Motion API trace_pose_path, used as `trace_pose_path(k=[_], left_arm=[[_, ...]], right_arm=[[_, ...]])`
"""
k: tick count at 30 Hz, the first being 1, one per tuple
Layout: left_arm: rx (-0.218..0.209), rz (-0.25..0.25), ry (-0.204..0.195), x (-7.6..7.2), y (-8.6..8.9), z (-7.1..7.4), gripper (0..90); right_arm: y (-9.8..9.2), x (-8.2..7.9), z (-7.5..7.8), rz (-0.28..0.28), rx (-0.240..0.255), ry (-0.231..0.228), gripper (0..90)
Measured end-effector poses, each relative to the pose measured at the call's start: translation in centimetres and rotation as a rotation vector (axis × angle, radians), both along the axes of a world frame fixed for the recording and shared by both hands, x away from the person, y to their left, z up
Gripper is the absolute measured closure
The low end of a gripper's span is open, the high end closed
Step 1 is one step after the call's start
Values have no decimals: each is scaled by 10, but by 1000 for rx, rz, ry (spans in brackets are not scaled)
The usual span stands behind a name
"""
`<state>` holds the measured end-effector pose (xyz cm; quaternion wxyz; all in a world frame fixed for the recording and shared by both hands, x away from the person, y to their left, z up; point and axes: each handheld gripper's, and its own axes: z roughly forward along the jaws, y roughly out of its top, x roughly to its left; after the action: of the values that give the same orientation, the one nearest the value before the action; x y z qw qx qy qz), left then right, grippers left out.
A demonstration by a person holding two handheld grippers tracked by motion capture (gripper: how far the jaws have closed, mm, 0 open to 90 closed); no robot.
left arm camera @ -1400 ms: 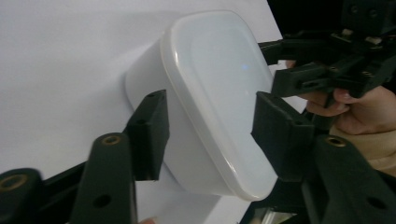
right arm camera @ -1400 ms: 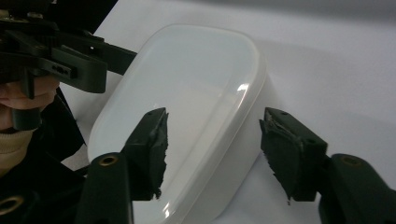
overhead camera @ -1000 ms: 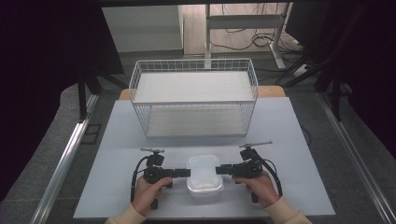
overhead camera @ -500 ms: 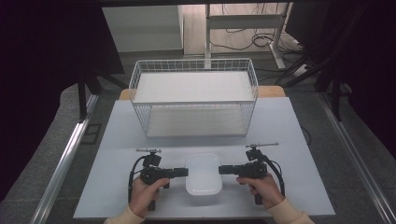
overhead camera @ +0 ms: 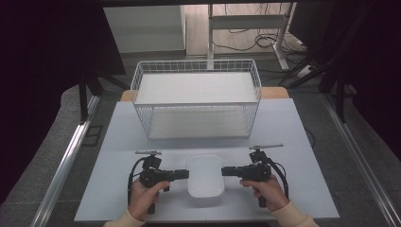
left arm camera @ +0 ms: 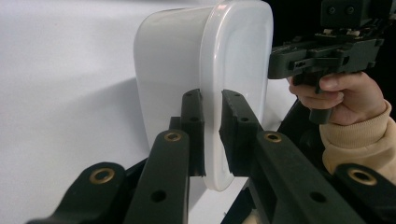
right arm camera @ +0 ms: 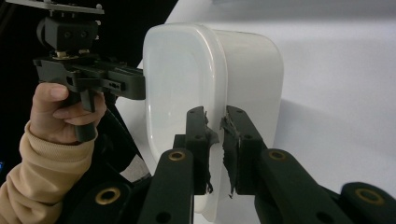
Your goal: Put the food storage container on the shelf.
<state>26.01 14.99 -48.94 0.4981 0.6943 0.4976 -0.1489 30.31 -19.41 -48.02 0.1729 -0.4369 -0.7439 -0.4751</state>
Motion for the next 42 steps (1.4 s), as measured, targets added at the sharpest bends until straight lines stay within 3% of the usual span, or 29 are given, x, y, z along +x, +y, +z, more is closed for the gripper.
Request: trace_pose_path(k=[6,11,14,16,24,32,42], left_arm=[[4,-8,-33,-2,1,7,802],[2,-19,-57,0,2,13,803],[12,-22,-79,3,4,20,802],[14,-18,-86,4,4,22,802],[5,-19,-132,13,8,43,801],[2,-18,-182,18,15,68,804],[15,-7,-224,26,16,92,804]], right_arm=[[0,-2,7,6,2,-31,800],[1,-3,17,10,0,-72,801],[4,-1,28,21,-22,-123,801],[5,0,30,21,-24,-127,800],[9,8,55,24,-35,-179,801],[14,16,80,27,-10,-228,801],[17,22,101,22,-16,-269,800]])
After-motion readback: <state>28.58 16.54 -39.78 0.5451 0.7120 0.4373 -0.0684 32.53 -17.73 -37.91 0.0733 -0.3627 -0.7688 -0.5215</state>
